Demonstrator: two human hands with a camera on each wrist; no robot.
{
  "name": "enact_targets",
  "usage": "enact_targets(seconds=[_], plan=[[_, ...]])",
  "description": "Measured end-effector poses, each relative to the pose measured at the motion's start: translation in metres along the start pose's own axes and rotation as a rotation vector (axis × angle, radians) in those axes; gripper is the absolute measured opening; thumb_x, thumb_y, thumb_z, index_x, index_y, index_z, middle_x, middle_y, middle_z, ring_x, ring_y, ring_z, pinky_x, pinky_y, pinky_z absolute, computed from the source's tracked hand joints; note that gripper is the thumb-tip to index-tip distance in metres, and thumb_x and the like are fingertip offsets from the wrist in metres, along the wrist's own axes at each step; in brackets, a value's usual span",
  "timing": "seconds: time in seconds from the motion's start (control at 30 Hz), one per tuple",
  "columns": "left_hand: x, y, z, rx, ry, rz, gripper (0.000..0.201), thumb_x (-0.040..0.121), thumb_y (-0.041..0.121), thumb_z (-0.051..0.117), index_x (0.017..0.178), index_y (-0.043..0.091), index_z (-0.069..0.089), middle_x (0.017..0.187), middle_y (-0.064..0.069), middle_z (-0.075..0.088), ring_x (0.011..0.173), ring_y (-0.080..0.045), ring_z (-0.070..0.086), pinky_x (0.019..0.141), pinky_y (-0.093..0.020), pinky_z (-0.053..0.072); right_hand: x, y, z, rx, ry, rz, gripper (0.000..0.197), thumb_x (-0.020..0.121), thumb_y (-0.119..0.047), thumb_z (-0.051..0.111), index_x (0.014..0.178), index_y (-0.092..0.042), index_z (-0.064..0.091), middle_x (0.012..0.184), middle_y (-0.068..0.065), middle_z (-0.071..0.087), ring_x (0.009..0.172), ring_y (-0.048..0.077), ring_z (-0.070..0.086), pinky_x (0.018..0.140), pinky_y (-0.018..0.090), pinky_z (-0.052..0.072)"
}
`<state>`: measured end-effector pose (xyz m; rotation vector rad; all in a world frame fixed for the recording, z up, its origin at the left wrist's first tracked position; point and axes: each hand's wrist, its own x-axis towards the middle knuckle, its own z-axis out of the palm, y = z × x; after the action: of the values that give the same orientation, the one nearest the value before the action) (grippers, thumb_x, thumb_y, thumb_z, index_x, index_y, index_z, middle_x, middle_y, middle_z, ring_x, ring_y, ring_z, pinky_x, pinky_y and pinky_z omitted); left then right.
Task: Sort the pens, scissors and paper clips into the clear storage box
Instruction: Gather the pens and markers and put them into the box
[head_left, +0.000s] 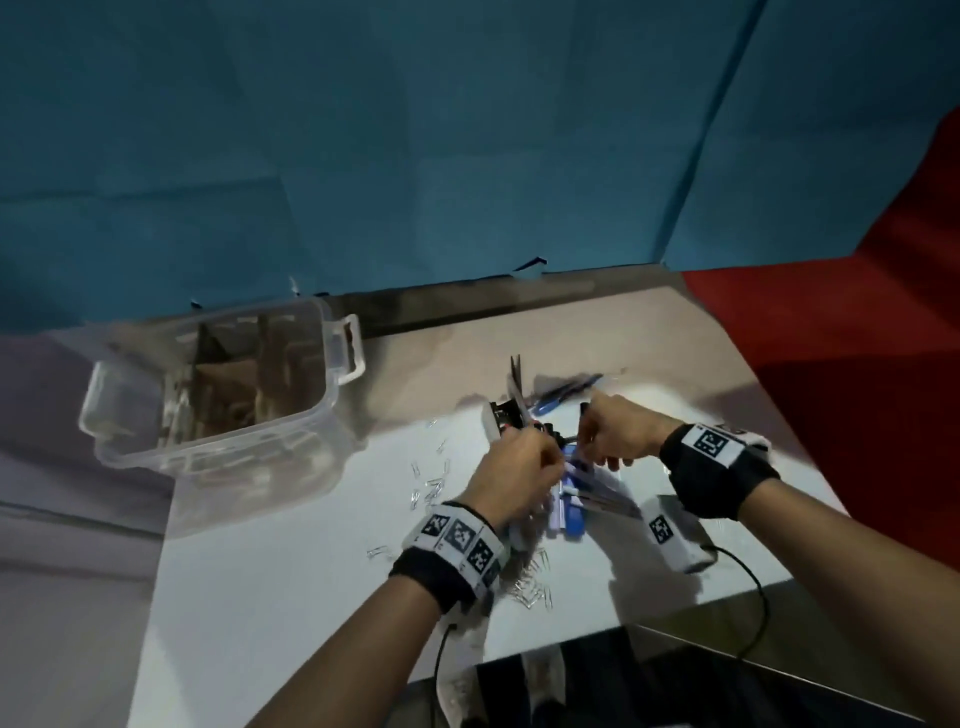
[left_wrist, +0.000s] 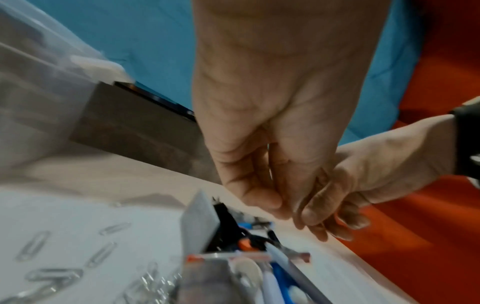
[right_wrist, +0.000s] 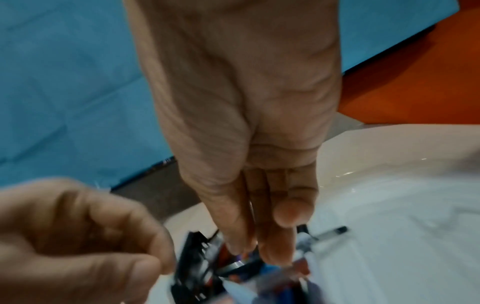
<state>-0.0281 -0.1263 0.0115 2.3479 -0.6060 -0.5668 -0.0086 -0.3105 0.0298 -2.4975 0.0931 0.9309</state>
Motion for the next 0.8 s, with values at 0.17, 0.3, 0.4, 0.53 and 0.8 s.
enact_targets(seconds=[0.17, 0.3, 0.4, 0.53, 0.8], plan=[[-0.009, 0.024, 0.063, 0.242, 0.044, 0.269, 0.023, 0.091, 0.009, 0.064, 0.112, 0.015, 0.069, 0.110, -0.007, 0.066, 0.098, -0.022, 0.063, 0.079, -0.036, 0.057, 0.002, 0.033, 0.021, 0.003, 0.041, 0.026, 0.008, 0.081, -0.005, 0.068, 0.081, -0.005, 0.076, 0.060, 0.005, 0.065, 0.046, 0.013, 0.058, 0.045, 0.023, 0.048], [-0.013, 0.032, 0.090, 0.432, 0.041, 0.339, 0.018, 0.092, 0.002, 0.061, 0.108, 0.008, 0.067, 0.105, -0.008, 0.061, 0.091, -0.021, 0.059, 0.066, -0.031, 0.056, 0.010, 0.044, 0.029, 0.038, 0.047, 0.003, 0.010, 0.081, -0.004, 0.068, 0.083, -0.005, 0.078, 0.063, 0.005, 0.066, 0.043, 0.008, 0.053, 0.044, 0.019, 0.045], [-0.012, 0.029, 0.090, 0.505, 0.021, 0.346, 0.011, 0.084, 0.000, 0.071, 0.091, 0.007, 0.068, 0.090, -0.009, 0.065, 0.076, -0.022, 0.064, 0.053, -0.029, 0.053, 0.014, 0.047, 0.032, 0.049, 0.037, -0.016, 0.007, 0.082, -0.007, 0.072, 0.081, -0.006, 0.078, 0.071, 0.012, 0.071, 0.045, 0.011, 0.053, 0.047, 0.021, 0.047], [-0.005, 0.024, 0.096, 0.595, -0.003, 0.334, 0.008, 0.083, 0.001, 0.071, 0.086, 0.007, 0.068, 0.084, -0.009, 0.065, 0.069, -0.023, 0.065, 0.049, -0.031, 0.051, 0.016, 0.053, 0.031, 0.079, 0.022, -0.070, 0.008, 0.084, -0.008, 0.072, 0.085, -0.008, 0.080, 0.069, 0.011, 0.070, 0.044, 0.010, 0.051, 0.045, 0.018, 0.044], [-0.001, 0.027, 0.092, 0.689, -0.053, 0.301, 0.005, 0.089, 0.000, 0.064, 0.091, 0.003, 0.067, 0.084, -0.013, 0.065, 0.069, -0.027, 0.064, 0.050, -0.036, 0.050, 0.016, 0.052, 0.015, 0.046, -0.044, -0.177, 0.007, 0.087, -0.011, 0.071, 0.089, -0.011, 0.077, 0.067, 0.001, 0.065, 0.046, 0.007, 0.051, 0.050, 0.019, 0.044]])
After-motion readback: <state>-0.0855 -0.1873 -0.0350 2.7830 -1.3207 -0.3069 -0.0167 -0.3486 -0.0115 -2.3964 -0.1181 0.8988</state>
